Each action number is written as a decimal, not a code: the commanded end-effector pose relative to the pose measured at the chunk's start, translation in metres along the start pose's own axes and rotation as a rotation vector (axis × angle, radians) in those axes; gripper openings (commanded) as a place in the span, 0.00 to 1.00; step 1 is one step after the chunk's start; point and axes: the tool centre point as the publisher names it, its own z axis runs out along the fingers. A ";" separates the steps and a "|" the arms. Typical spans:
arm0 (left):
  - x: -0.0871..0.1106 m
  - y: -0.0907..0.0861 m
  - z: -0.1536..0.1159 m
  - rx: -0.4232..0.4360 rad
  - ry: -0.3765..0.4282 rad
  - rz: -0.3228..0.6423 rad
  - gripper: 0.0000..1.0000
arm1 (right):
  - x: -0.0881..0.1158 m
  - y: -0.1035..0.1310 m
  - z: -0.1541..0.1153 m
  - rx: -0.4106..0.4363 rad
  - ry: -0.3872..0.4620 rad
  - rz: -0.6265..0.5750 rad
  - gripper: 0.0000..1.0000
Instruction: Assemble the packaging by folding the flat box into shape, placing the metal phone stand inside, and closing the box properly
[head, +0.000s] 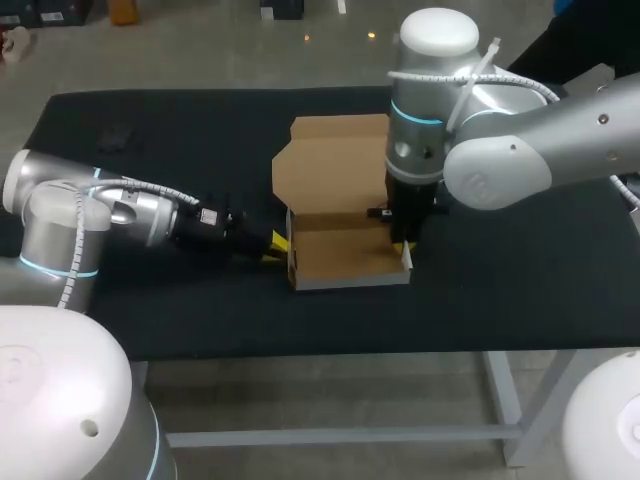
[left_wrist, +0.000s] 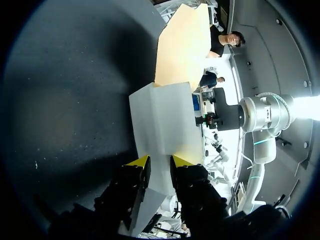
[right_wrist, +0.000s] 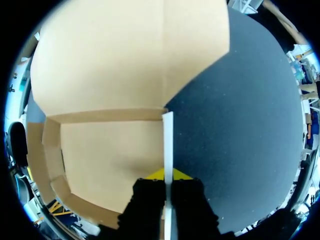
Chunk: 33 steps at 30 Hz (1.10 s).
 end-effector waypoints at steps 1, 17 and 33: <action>0.001 -0.003 0.003 -0.004 -0.001 -0.001 0.31 | 0.001 0.001 0.000 0.004 -0.002 0.000 0.00; 0.006 -0.004 0.010 -0.011 -0.012 -0.019 0.40 | 0.001 0.001 0.000 0.004 -0.002 0.000 0.00; 0.011 -0.006 0.019 0.024 -0.121 -0.027 0.43 | 0.001 0.001 0.000 0.004 -0.002 0.000 0.00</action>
